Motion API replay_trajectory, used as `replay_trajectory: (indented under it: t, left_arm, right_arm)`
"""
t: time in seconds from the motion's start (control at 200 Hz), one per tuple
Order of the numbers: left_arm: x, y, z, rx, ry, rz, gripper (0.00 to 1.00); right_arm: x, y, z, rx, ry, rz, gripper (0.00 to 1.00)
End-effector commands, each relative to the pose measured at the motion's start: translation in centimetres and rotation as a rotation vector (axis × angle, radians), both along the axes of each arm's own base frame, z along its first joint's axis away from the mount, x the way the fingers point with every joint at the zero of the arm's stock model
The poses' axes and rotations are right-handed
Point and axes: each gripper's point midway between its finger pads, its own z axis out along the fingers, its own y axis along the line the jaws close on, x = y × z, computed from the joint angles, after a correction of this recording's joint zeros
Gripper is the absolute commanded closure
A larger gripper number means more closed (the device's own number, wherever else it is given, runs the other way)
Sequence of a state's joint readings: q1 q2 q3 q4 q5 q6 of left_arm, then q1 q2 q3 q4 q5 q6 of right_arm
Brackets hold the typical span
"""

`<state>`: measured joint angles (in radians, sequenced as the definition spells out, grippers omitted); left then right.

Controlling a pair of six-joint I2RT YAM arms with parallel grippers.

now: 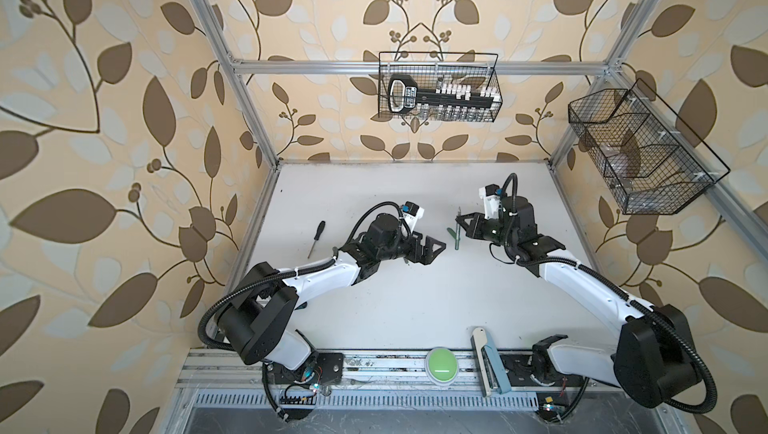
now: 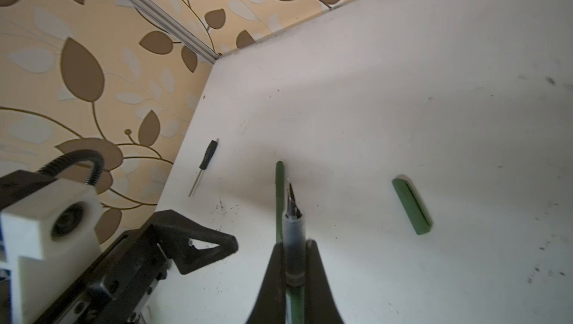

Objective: Insert the pens into the pen caps

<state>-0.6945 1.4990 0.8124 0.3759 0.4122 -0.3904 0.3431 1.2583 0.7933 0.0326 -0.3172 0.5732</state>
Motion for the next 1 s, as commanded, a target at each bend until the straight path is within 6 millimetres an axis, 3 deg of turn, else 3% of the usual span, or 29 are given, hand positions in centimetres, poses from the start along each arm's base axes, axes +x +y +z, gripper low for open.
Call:
replay_trajectory:
  t: [0.0,0.18,0.255,0.615,0.75,0.995]
  left_arm:
    - [0.0,-1.5,2.5,-0.06,-0.049,-0.062,0.03]
    - [0.1,-2.3,2.4,-0.055,-0.024,-0.097,0.19]
    - [0.1,-2.5,2.4,-0.051,-0.016,-0.105,0.29]
    - [-0.2,-2.7,2.6,-0.053,-0.003,-0.121,0.57]
    - [-0.2,-2.6,2.8,-0.052,-0.006,-0.121,0.64]
    - [-0.2,-2.7,3.4,-0.063,-0.007,-0.121,0.64]
  right_arm:
    - [-0.7,1.6,1.5,0.091,-0.04,0.037,0.96]
    - [-1.4,3.2,2.2,0.141,-0.064,0.071,0.96]
    - [-1.5,3.4,2.6,0.151,-0.078,0.073,0.96]
    - [-2.0,4.2,2.6,0.161,-0.086,0.09,0.96]
    - [-2.1,4.5,2.5,0.164,-0.087,0.094,0.96]
    - [-2.2,4.6,2.3,0.163,-0.093,0.092,0.96]
